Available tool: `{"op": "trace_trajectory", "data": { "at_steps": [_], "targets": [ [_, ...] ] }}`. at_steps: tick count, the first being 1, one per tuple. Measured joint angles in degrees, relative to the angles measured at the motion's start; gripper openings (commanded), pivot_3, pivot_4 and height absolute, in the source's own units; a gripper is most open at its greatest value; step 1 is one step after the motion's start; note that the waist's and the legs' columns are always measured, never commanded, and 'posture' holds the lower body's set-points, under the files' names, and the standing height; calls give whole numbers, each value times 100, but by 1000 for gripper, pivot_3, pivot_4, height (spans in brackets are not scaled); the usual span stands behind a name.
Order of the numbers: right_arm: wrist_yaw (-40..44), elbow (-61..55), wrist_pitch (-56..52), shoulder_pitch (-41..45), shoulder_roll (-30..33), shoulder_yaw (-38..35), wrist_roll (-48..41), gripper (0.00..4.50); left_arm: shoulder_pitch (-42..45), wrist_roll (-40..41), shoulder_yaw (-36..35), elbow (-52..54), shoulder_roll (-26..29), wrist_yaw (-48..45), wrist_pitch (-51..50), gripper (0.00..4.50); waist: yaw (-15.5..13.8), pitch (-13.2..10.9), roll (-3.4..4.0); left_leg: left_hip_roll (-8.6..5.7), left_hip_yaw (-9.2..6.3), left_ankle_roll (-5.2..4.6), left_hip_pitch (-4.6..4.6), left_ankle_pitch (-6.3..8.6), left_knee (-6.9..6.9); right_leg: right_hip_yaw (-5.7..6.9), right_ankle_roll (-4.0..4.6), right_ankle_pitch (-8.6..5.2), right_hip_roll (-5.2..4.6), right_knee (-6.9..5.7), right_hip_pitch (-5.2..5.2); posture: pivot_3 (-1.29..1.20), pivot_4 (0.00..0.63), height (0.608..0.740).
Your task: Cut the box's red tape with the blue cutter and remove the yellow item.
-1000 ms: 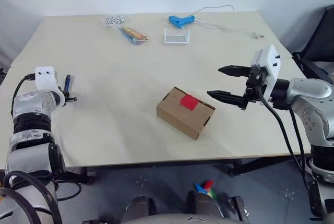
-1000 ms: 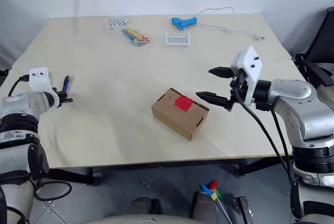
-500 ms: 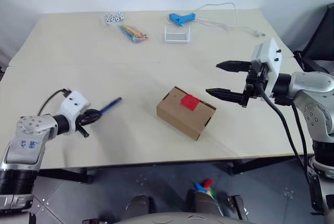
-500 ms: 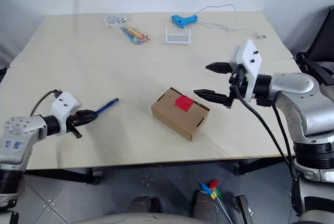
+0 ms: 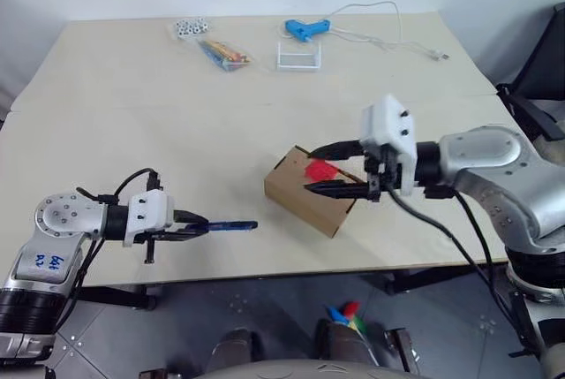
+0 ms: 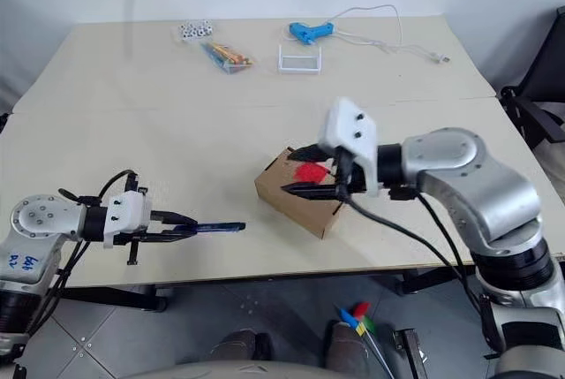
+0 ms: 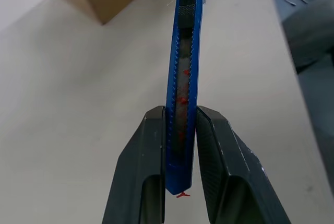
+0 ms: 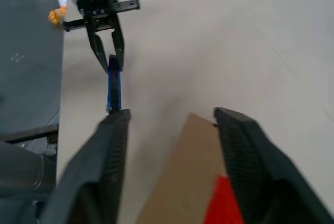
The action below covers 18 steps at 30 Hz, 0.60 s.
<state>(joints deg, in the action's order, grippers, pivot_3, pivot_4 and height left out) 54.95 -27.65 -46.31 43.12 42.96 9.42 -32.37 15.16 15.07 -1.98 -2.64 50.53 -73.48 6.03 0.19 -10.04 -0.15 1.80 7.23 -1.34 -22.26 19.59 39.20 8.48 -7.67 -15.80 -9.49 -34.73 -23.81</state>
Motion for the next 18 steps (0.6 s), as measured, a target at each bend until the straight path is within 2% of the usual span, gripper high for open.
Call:
{"op": "trace_trajectory", "data": {
  "at_steps": [4, 5, 10, 18],
  "targets": [
    [-26, -184, 250, 8, -3, 601, 491, 180, 9, -217, 139, -11, -28, 48, 351, 832, 7, 0, 0, -1, 4, 0, -1, 0, 0, 6, 0, 0, 0, -1, 0, 0, 150, 740],
    [-17, -220, 387, -41, -4, 797, 679, 44, 11, -312, 173, -11, -40, 110, 469, 832, 7, 0, 0, 0, 13, 0, -2, 0, 0, 9, 0, 0, 0, -1, 1, 0, 150, 740],
    [3, -159, 1203, -259, -279, 2008, 1722, 44, -150, -821, 241, 97, -229, 696, 792, 832, 15, 0, -1, 0, 33, 0, -3, 0, 0, 11, 0, 0, 0, -1, 0, 0, 150, 740],
    [22, 375, 2006, -370, -841, 2821, 2758, 44, -890, -937, 239, 881, -182, 1045, 504, 832, 67, 0, -1, 3, 32, 0, 0, 0, 0, 15, 0, 0, 1, -3, 2, 0, 150, 740]
  ]
}}
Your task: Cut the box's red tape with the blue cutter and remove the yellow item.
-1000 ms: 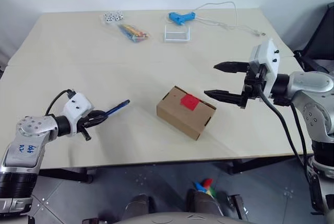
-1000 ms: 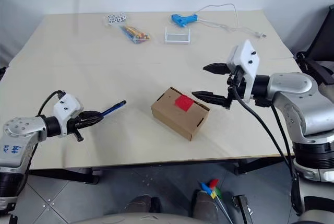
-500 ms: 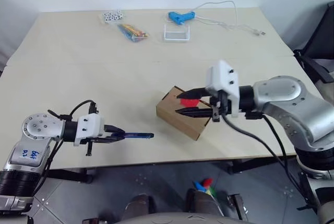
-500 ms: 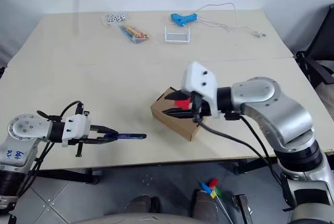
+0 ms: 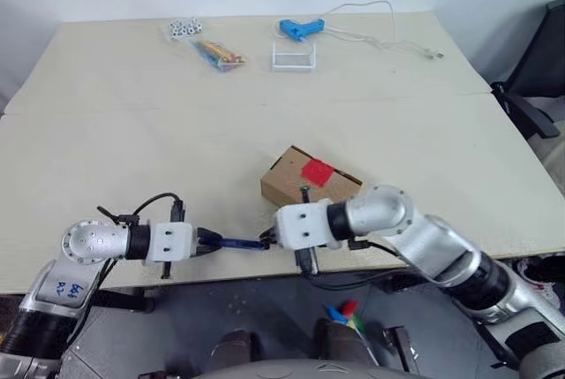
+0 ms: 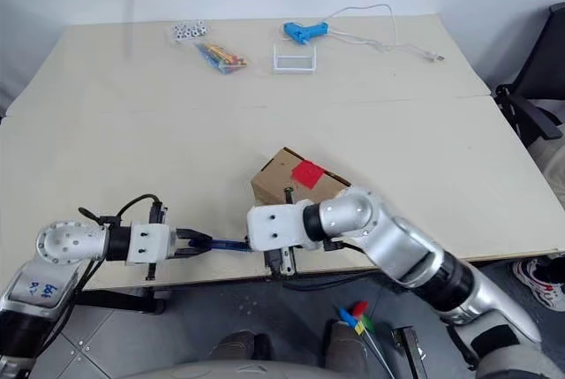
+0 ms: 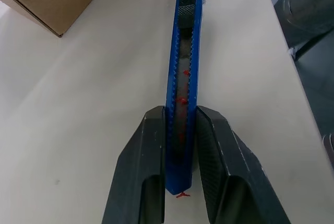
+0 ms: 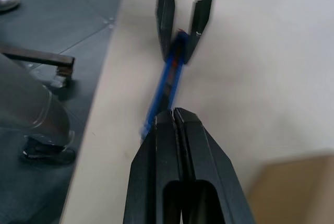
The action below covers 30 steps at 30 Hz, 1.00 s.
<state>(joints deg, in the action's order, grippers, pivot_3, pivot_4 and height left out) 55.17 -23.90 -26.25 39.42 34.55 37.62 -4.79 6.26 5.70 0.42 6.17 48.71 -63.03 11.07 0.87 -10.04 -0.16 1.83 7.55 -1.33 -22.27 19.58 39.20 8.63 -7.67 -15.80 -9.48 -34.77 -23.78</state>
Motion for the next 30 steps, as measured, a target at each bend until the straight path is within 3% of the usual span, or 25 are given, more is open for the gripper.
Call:
{"op": "trace_trajectory", "data": {
  "at_steps": [18, 30],
  "targets": [
    [361, 974, 1502, -219, -298, 238, 1161, 44, -260, -42, -4, 395, 173, 208, -302, 832, 31, 0, 0, 0, -1, 2, 15, -1, 1, 0, 0, 0, 0, -3, 13, 0, 150, 740],
    [288, 1545, 1882, -248, -1046, 213, 1545, 44, -278, -41, -36, 434, 209, 208, -409, 832, 76, 1, -1, 1, -2, 6, 24, -3, 1, -1, 3, -2, 0, -15, 17, 0, 150, 740]
  ]
}}
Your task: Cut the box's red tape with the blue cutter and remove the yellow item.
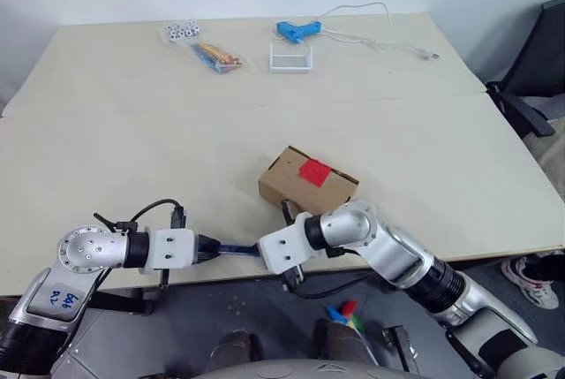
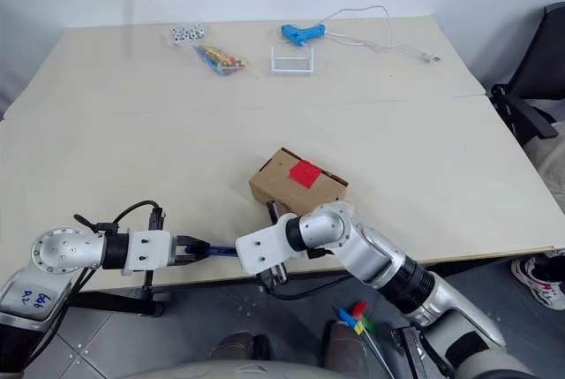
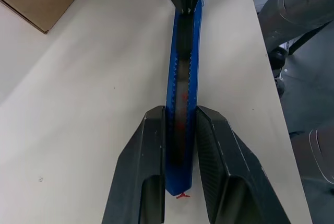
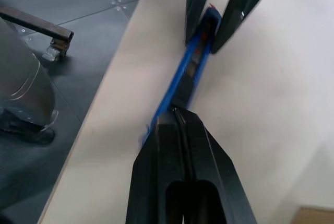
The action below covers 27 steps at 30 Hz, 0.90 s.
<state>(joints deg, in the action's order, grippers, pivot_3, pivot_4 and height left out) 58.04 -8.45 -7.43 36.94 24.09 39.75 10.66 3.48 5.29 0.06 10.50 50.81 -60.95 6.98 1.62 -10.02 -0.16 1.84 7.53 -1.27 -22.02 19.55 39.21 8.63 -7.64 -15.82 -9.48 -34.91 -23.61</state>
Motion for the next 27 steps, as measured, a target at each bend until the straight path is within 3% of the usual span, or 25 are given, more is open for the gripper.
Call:
{"op": "trace_trajectory", "data": {
  "at_steps": [11, 27],
  "targets": [
    [-80, 874, 300, 284, -792, 30, 266, 44, 10, -18, 6, 5, -2, 16, -33, 832, 22, 0, 1, 7, 1, 9, 10, -5, 0, -2, 13, -7, 5, -17, 0, 0, 150, 740],
    [-6, 1036, 469, 306, -896, -37, 361, 44, -29, -106, 25, 45, -44, 165, -76, 832, 17, 0, 1, 8, 2, 10, 19, -6, 0, -9, 15, -8, 5, -25, 2, 0, 150, 740]
  ]
}}
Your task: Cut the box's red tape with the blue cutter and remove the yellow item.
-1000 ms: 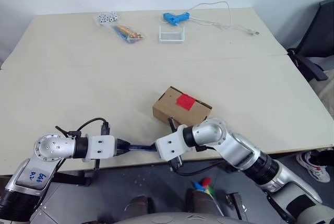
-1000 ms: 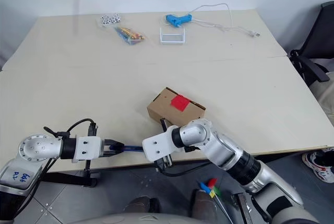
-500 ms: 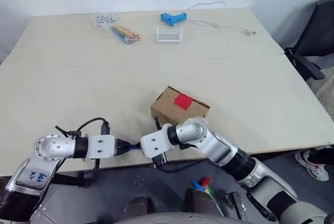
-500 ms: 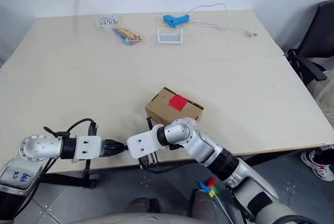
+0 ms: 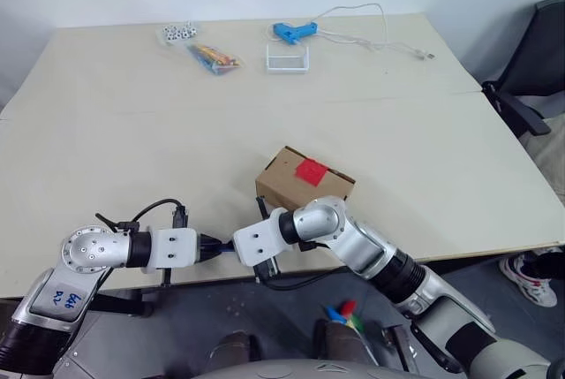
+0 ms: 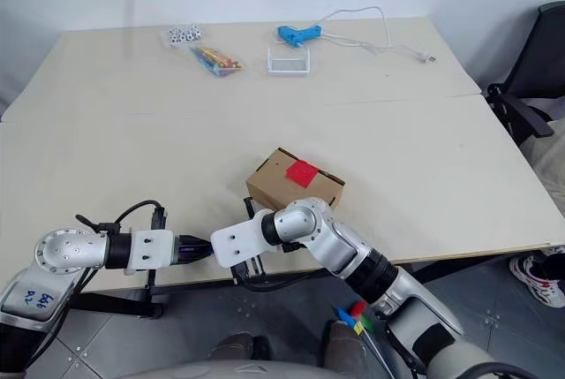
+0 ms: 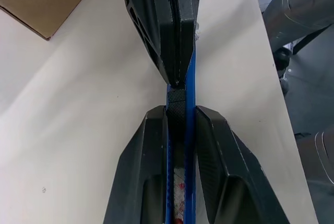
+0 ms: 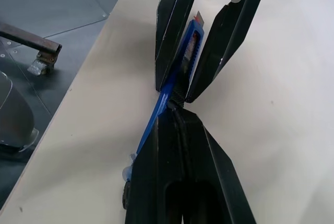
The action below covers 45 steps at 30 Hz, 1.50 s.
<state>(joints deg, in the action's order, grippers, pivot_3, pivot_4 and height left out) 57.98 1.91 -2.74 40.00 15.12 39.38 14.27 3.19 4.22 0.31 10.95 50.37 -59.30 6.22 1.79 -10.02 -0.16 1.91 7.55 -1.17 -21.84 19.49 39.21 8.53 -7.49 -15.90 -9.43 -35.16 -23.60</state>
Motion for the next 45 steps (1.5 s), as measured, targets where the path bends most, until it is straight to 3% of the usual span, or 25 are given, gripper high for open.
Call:
{"op": "trace_trajectory", "data": {
  "at_steps": [17, 36, 45],
  "targets": [
    [156, -96, -429, -40, -278, -231, -377, 44, -100, 20, -59, -54, -4, 125, 98, 832, 0, 0, 0, 2, -10, 0, 9, 0, -1, -7, 4, -2, 0, -14, -1, 0, 150, 740],
    [384, -916, -1512, -118, 323, -877, -1036, 44, 39, -22, 3, -532, -162, 468, 651, 832, -13, -1, 0, 3, -32, 0, 19, 1, -1, -14, 5, -3, -2, -24, 0, 0, 150, 740],
    [131, -1815, -3606, -87, 409, -2359, -2422, 44, 223, -132, -621, -1058, -856, 1646, 1547, 832, -23, 0, -2, 5, -39, -6, 15, 4, -1, -12, 5, -2, -9, -21, -1, 0, 150, 740]
  ]
}}
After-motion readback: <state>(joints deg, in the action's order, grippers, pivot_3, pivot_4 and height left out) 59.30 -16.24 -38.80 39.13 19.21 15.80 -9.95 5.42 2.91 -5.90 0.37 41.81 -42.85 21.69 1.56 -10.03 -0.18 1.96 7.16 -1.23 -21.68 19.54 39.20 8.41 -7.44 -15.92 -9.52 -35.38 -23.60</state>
